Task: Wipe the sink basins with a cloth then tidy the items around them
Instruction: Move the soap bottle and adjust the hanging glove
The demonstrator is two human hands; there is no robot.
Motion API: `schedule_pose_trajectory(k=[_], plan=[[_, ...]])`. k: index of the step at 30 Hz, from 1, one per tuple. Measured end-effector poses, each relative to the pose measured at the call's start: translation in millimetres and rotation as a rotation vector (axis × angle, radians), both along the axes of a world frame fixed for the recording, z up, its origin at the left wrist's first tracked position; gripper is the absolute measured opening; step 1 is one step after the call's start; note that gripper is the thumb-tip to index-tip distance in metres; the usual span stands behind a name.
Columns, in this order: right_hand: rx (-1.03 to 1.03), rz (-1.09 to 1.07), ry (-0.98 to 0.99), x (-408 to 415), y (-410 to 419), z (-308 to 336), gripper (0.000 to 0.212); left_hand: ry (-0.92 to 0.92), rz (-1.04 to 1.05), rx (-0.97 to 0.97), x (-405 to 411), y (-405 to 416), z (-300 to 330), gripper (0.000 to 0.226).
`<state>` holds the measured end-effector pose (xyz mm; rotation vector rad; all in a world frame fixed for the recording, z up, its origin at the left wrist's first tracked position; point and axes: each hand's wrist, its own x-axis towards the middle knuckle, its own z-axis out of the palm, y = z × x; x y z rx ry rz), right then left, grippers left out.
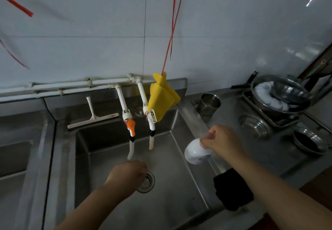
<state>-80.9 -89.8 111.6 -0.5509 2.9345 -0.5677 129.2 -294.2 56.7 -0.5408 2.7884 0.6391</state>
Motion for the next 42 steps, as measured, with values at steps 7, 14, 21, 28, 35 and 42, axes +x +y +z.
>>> schedule_pose_trajectory(k=[7,14,21,28,35,42], plan=[[0.072,0.159,-0.009,-107.3,-31.1,-3.5,0.026,-0.072,0.138,0.018,-62.5,11.8,-0.2,0.027],[0.000,0.255,0.031,-207.2,-80.5,-19.5,0.025,-0.106,0.253,0.008,-128.6,32.3,-4.8,0.029],[-0.028,0.365,0.111,-257.9,-143.8,-37.6,0.028,-0.141,0.300,0.016,-166.7,36.8,-14.8,0.033],[-0.005,0.331,0.065,-276.4,-191.6,-56.4,0.032,-0.151,0.333,0.042,-173.5,25.7,-31.1,0.035],[0.004,0.304,0.085,-284.9,-211.5,-60.6,0.033,-0.157,0.365,0.028,-164.6,26.5,-46.0,0.032],[0.021,0.293,0.078,-284.0,-207.7,-64.3,0.040,-0.166,0.363,0.013,-151.5,28.0,-53.1,0.034]])
